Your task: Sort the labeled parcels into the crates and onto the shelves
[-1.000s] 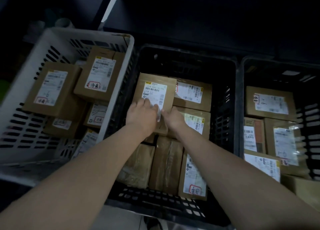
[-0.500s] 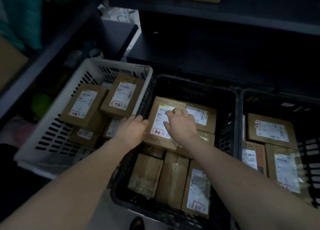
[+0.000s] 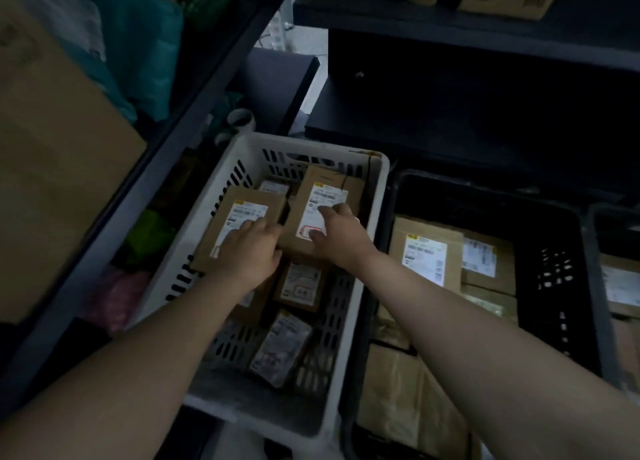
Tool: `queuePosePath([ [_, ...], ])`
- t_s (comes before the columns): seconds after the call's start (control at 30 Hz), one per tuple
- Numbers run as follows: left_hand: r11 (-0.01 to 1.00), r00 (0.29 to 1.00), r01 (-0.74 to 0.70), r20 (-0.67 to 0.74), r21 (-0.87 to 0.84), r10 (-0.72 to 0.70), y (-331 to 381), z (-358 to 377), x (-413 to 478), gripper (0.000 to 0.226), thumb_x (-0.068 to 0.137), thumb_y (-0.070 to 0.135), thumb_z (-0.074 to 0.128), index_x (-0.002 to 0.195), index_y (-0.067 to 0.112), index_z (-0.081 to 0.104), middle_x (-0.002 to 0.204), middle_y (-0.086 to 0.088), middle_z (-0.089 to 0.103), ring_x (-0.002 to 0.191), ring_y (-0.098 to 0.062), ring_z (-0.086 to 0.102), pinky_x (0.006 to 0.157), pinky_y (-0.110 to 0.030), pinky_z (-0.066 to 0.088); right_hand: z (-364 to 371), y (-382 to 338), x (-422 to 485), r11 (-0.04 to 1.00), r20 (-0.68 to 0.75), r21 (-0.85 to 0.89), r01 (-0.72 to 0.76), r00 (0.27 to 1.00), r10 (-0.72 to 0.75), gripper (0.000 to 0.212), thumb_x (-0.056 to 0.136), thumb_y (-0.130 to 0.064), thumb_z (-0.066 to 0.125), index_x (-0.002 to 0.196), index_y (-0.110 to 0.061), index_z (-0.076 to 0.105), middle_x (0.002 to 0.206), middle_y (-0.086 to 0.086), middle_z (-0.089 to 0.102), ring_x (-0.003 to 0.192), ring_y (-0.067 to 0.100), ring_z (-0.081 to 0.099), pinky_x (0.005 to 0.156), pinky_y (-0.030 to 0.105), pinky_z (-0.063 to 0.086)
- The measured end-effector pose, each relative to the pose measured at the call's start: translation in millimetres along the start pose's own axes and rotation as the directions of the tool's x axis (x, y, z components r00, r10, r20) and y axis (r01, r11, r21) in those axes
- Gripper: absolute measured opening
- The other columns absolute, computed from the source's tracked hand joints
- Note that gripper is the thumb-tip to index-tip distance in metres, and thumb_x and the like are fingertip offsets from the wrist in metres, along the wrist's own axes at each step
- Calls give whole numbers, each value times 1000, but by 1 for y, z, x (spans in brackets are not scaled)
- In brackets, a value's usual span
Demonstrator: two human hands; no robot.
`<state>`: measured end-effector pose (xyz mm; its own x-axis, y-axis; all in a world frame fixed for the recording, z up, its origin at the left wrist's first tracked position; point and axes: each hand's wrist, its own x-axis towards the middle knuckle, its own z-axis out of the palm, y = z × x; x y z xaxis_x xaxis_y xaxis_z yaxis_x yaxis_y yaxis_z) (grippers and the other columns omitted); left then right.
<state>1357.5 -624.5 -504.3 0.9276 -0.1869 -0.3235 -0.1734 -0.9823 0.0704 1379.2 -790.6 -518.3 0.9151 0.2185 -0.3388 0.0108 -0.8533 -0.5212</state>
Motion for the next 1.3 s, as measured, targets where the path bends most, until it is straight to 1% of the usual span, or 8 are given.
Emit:
queuePosePath([
  [0.17, 994, 992, -101, 76, -34, 104, -29, 22, 30, 48, 94, 27, 49, 140, 19, 38, 137, -6, 41, 127, -27, 35, 100, -40, 38, 36, -5, 31, 865, 44, 271, -422, 903, 427, 69, 96, -33, 52, 152, -15, 16, 150, 22, 18, 129, 45, 36, 107, 48, 37],
  [0.33, 986, 974, -165, 152, -37, 169, -37, 45, 42, 48, 93, 29, 50, 139, 18, 37, 142, -6, 33, 130, -29, 30, 103, -43, 35, 60, 1, 24, 735, 96, 435, -520, 838, 537, 69, 94, -32, 53, 151, -17, 19, 156, 20, 10, 129, 43, 40, 99, 44, 44],
  [0.47, 970, 969, -242, 43, -26, 243, -43, 59, 33, 44, 93, 23, 51, 135, 16, 42, 139, -7, 35, 126, -29, 33, 98, -43, 37, 79, -8, 6, 894, -274, 168, -416, 851, 448, 39, 94, -24, 52, 128, -10, 43, 137, 17, 33, 118, 40, 43, 92, 41, 41],
  [0.53, 953, 954, -301, -17, -40, 301, -48, 68, 25, 38, 90, 18, 55, 127, 12, 51, 127, -9, 46, 117, -31, 42, 89, -44, 42, 89, -10, 0, 948, -300, -29, -318, 907, 295, 36, 95, -23, 49, 127, -8, 47, 129, 16, 42, 117, 37, 43, 92, 42, 41],
  [0.63, 921, 923, -383, -73, -67, 378, -60, 82, 8, 20, 81, 10, 65, 101, 8, 62, 100, -11, 56, 94, -31, 55, 68, -41, 50, 109, -10, -3, 984, 22, -157, -81, 996, 85, 33, 95, -20, 48, 126, -9, 52, 126, 15, 52, 114, 35, 50, 89, 37, 43],
  [0.8, 888, 888, -450, -151, -90, 435, -77, 96, -14, 19, 66, 0, 75, 77, 8, 62, 79, -7, 54, 66, -25, 54, 46, -30, 42, 150, -7, -13, 797, 554, -475, 373, 830, -58, 51, 94, -22, 53, 143, -17, 40, 141, 14, 39, 129, 40, 35, 94, 45, 42],
  [1.1, 887, 903, -416, -208, -202, 376, -96, 112, -20, 21, 77, -1, 68, 96, 5, 62, 95, -11, 52, 82, -28, 55, 58, -41, 51, 202, -6, -14, 421, 684, -649, 633, 728, -40, 73, 99, -37, 49, 153, -33, 0, 160, 11, 6, 145, 37, 5, 112, 51, 17],
  [1.3, 889, 912, -388, -238, -244, 333, -96, 112, -29, 28, 78, -3, 65, 105, 4, 61, 102, -14, 53, 87, -29, 57, 63, -41, 53, 206, -10, -15, 396, 624, -670, 628, 765, -159, 60, 100, -31, 44, 153, -27, 16, 155, 13, 23, 143, 37, 15, 114, 56, 11],
])
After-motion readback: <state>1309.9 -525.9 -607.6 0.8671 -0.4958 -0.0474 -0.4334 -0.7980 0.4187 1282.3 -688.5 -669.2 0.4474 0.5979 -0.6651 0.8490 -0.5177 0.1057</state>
